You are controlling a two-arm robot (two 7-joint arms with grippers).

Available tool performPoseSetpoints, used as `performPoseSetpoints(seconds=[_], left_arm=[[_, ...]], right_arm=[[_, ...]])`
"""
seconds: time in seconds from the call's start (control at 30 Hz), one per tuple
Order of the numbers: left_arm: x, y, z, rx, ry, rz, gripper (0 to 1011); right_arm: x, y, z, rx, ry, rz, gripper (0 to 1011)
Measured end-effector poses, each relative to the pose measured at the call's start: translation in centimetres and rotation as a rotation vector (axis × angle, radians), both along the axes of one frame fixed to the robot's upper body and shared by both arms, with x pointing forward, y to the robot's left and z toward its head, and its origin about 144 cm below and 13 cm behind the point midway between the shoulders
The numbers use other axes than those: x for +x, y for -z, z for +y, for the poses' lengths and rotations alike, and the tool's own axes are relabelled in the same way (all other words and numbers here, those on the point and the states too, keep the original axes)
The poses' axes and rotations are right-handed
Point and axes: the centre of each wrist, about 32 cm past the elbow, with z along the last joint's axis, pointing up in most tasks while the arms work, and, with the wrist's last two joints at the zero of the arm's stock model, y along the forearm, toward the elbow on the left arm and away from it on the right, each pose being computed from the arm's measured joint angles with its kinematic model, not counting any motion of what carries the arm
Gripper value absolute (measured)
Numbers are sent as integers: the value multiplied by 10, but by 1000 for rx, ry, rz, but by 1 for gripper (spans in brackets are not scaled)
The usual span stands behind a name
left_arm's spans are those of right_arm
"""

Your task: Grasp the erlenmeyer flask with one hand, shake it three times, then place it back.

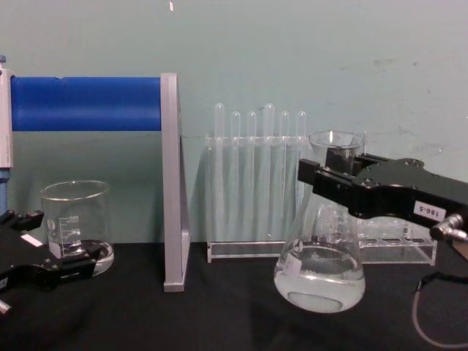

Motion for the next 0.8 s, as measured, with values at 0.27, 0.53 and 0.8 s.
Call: performPoseSetpoints(seconds=[0.27,0.53,0.8], left_arm=[[0,0,0,0,0,0,1001],[0,0,0,0,0,0,1001],[0,0,0,0,0,0,1001]], right_arm=[[0,0,1,2,-4,3,453],[0,1,1,1,-8,8,453],[0,3,4,-1,-18,13,453]])
